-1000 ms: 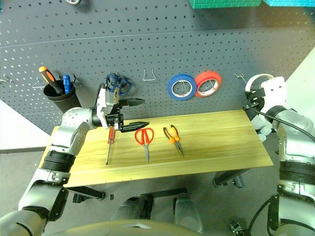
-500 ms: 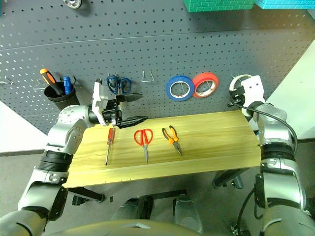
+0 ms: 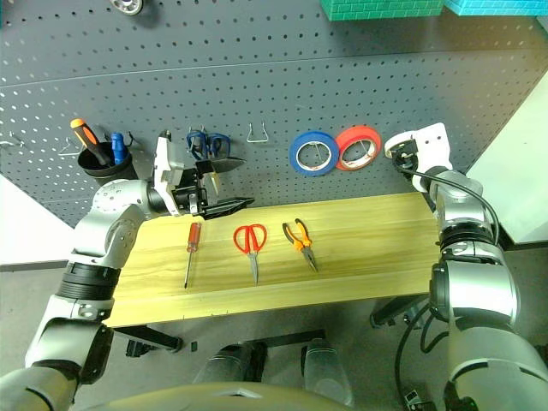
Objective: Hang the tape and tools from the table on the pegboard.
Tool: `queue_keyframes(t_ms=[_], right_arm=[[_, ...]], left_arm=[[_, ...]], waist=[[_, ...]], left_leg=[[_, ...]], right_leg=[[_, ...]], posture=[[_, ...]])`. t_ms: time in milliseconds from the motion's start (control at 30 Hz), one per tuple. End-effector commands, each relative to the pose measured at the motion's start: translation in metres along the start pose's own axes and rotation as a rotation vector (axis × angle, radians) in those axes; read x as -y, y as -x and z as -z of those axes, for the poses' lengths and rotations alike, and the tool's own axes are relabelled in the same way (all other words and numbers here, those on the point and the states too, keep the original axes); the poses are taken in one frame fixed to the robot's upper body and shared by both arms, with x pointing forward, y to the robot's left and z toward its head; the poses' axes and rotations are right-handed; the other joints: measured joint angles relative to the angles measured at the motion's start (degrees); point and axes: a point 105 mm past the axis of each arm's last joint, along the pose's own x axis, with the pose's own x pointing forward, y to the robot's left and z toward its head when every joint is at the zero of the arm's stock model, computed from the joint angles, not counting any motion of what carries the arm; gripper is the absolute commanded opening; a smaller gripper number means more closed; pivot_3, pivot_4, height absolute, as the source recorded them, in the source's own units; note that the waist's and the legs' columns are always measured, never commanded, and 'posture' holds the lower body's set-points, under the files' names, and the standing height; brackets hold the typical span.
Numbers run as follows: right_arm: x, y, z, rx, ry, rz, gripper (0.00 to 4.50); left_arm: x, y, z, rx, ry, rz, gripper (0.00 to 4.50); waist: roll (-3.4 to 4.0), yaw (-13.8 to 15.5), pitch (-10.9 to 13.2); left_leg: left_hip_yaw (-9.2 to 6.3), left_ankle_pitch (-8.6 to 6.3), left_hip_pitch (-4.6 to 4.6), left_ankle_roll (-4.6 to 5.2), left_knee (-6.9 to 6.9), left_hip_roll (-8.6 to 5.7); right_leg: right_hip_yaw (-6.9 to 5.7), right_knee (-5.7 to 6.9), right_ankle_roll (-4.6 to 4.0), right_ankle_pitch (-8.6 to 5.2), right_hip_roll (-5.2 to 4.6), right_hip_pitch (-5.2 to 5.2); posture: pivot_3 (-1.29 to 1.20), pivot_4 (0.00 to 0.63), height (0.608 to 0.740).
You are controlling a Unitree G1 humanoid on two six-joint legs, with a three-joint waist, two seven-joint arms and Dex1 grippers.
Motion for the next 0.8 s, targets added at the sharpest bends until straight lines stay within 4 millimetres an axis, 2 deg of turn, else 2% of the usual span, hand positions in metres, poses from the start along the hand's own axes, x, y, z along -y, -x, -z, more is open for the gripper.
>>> queue_keyframes(t_ms=[33,100,133,233,367,467,633,800], right_arm=[[0.01,0.005,-0.028,0.107,0.025,-0.02,3.56],[0.009,0.011,-0.029,0.12,0.039,-0.066,4.25],[0.008,0.016,-0.029,0.118,0.051,-0.102,4.44],[-0.004,0.035,-0.027,0.102,0.079,-0.217,4.44],[-0.034,0.071,-0.019,0.02,0.076,-0.401,4.44],[-0.051,0.092,-0.017,-0.024,-0.007,-0.481,4.44],[-0.078,0.106,-0.009,-0.098,-0.158,-0.545,4.44],[-0.12,0.114,0.004,-0.167,-0.156,-0.666,4.44]], left_arm=[[0.001,0.002,-0.011,0.02,-0.036,-0.012,4.5],[0.002,0.003,-0.012,0.019,-0.034,-0.015,4.5],[0.003,0.003,-0.012,0.018,-0.033,-0.017,4.5],[0.005,0.004,-0.012,0.016,-0.029,-0.02,4.5],[0.009,0.007,-0.01,0.01,-0.022,-0.021,4.5],[0.013,0.011,-0.005,-0.003,-0.014,-0.025,4.5],[0.019,0.026,0.008,-0.042,0.023,-0.057,4.5],[0.028,0.047,0.031,-0.104,0.064,-0.097,4.5]], waist=[[0.0,0.0,0.0],[0.0,0.0,0.0],[0.0,0.1,0.0],[0.0,0.5,0.0],[0.0,1.2,0.0],[0.02,1.4,0.0],[0.0,1.6,0.0],[-0.02,1.7,0.0]], left_leg=[[0.0,0.0,0.0,0.0,0.0,0.0],[0.01,0.0,0.01,0.0,0.0,0.0],[0.0,0.0,0.01,0.0,0.0,0.0],[0.0,-0.01,0.01,0.0,-0.03,0.0],[-0.02,-0.02,-0.01,0.01,-0.08,0.0],[0.0,-0.03,0.0,0.01,-0.1,0.03],[0.0,-0.05,0.01,-0.03,-0.09,0.06],[0.0,-0.13,-0.01,-0.13,-0.1,0.06]], right_leg=[[0.0,0.0,0.0,0.0,0.0,0.0],[0.01,0.0,0.01,0.01,0.01,0.0],[0.02,0.0,0.01,0.01,0.01,0.0],[0.02,0.0,0.02,0.0,-0.01,-0.01],[0.04,0.0,0.02,0.0,-0.03,-0.08],[0.09,0.0,0.01,-0.01,-0.01,-0.12],[0.13,-0.04,-0.3,-0.07,-0.03,-0.09],[0.13,-0.09,-0.33,-0.09,-0.05,-0.11]], posture=[[-0.05,0.053,0.74],[-0.04,0.057,0.74],[-0.04,0.058,0.74],[-0.04,0.061,0.74],[-0.04,0.069,0.74],[-0.05,0.075,0.74],[-0.04,0.084,0.74],[-0.03,0.102,0.74]])
